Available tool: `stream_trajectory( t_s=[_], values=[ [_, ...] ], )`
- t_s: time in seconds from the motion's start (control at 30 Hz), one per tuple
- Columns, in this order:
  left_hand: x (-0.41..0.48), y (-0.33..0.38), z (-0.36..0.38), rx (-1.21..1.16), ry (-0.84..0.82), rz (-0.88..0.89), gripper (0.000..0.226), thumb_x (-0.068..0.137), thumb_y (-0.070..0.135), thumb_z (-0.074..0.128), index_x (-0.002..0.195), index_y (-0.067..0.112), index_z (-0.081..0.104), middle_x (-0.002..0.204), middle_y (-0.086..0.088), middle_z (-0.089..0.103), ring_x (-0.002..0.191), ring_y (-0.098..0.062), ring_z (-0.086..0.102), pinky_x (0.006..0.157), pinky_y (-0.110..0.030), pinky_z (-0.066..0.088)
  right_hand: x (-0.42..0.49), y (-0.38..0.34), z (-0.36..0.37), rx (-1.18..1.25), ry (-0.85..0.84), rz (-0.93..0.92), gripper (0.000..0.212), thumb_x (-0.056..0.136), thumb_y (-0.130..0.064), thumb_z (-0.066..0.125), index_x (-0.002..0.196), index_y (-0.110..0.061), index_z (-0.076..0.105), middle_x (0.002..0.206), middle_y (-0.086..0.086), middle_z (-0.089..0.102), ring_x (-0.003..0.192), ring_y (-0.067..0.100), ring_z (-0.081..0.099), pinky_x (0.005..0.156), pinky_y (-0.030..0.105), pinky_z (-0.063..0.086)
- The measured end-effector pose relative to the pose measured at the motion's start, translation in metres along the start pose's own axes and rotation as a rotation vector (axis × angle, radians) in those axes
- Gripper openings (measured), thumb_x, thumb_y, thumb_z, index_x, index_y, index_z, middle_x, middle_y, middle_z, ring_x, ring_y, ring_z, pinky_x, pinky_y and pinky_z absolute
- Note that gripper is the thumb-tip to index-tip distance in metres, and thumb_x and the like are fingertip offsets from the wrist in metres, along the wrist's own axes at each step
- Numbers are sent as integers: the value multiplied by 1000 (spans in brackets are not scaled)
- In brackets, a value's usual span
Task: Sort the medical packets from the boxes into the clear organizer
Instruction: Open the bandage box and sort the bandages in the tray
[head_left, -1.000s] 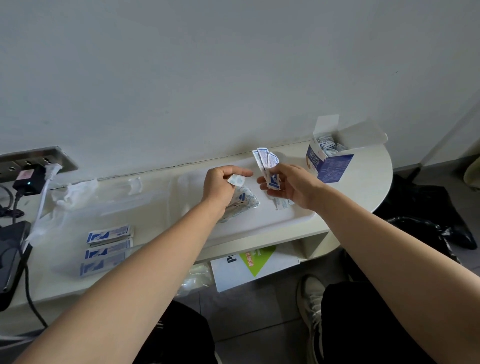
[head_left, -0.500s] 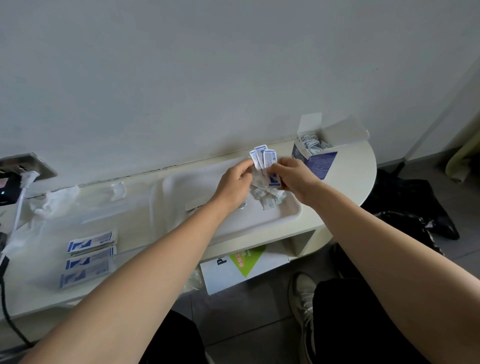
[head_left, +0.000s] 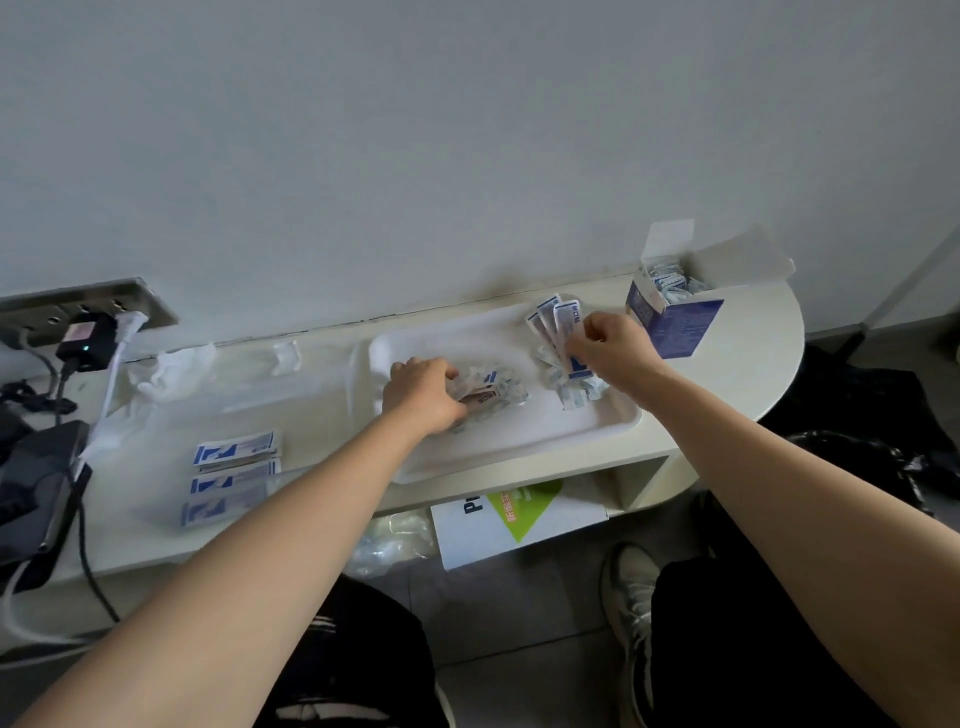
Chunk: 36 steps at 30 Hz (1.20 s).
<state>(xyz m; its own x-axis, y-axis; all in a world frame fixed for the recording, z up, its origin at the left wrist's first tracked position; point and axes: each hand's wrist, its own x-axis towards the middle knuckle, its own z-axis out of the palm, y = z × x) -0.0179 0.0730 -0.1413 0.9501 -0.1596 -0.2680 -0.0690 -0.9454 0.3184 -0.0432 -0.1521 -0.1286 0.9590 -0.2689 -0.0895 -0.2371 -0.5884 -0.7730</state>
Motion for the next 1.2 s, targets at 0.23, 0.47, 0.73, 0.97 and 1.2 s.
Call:
stream_trajectory(
  t_s=[0.23, 0.47, 0.73, 0.97, 1.2],
  values=[
    [-2, -8, -1, -107, 99, 27, 40, 77, 26, 73, 116, 25, 64, 120, -8, 56, 118, -28, 44, 94, -31, 42, -7, -7, 13, 19, -228, -55, 24, 92, -19, 53, 87, 4, 57, 73, 8, 55, 59, 12, 46, 50, 21, 36],
    [-1, -15, -1, -211, 132, 67, 25, 80, 24, 72, 104, 22, 68, 105, 1, 66, 97, -17, 61, 76, -23, 42, -3, -11, 24, 81, -280, -24, 23, 91, -13, 55, 91, 10, 58, 74, 11, 55, 60, 14, 47, 56, 27, 40],
    [5, -15, 1, -47, 86, 42, 57, 74, 43, 76, 124, 24, 56, 124, -6, 53, 121, -25, 42, 95, -37, 42, -3, -9, 29, 81, -340, -5, 16, 93, -16, 54, 86, -3, 60, 76, 8, 59, 66, 19, 49, 62, 32, 41],
    [7, -16, -5, -277, 17, -2, 41, 72, 34, 81, 106, 24, 61, 107, 2, 62, 98, -20, 58, 85, -32, 50, -3, -15, 31, 337, -416, -24, 16, 93, -16, 57, 94, -1, 61, 79, 6, 62, 68, 15, 51, 57, 23, 40],
    [5, -24, -7, -362, 23, -22, 35, 76, 20, 77, 109, 17, 64, 101, 1, 63, 94, -20, 61, 82, -27, 49, -1, -14, 43, 209, -458, 54, 15, 95, -17, 54, 84, -10, 61, 83, 10, 62, 73, 18, 55, 62, 27, 46]
  ],
)
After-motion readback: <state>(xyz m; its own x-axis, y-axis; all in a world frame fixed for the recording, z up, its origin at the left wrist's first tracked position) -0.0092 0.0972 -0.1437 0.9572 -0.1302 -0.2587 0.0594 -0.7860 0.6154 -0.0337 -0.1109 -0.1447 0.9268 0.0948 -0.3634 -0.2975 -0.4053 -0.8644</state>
